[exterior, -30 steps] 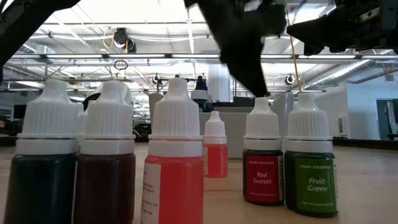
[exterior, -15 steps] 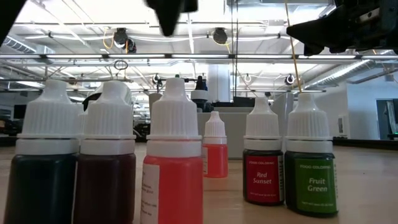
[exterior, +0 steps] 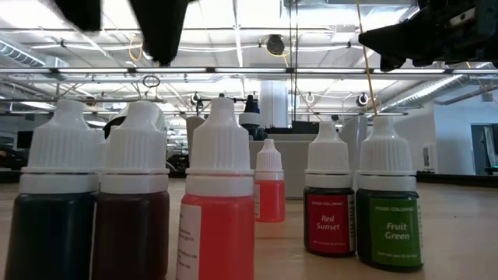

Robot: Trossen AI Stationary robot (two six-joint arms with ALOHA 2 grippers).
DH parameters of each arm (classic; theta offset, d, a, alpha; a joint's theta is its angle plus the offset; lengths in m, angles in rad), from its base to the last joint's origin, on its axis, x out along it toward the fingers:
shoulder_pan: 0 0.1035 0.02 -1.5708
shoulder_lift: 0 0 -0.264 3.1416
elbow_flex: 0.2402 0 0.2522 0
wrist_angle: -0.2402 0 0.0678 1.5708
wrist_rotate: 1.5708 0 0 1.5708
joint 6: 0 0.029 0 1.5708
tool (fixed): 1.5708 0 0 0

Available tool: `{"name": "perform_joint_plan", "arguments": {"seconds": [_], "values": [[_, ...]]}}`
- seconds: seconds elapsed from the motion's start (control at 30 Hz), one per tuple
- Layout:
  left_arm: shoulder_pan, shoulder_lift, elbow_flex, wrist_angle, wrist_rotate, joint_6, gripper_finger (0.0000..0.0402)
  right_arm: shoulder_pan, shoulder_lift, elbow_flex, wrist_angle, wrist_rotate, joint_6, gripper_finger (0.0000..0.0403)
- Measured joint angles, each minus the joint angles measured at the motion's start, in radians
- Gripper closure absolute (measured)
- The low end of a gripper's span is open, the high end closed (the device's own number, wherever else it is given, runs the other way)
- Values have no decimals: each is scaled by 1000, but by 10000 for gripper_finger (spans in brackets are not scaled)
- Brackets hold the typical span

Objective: Pick & Place food coloring
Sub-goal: Put the left small blue food coloring bottle into the bin

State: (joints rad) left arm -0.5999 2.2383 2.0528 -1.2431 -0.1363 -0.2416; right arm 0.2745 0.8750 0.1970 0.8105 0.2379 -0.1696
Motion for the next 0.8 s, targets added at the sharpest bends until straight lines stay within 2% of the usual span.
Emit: {"name": "perform_joint_plan", "arguments": {"seconds": [0.2, 0.43, 0.8], "values": [[15, 0, -124, 88, 82, -4, 156, 0, 0, 0, 0, 0, 0, 403], [32, 0, -203, 97, 102, -23, 162, 0, 0, 0, -1, 0, 0, 403], [38, 0, -221, 102, 115, -32, 208, 0, 0, 0, -1, 0, 0, 403]]}}
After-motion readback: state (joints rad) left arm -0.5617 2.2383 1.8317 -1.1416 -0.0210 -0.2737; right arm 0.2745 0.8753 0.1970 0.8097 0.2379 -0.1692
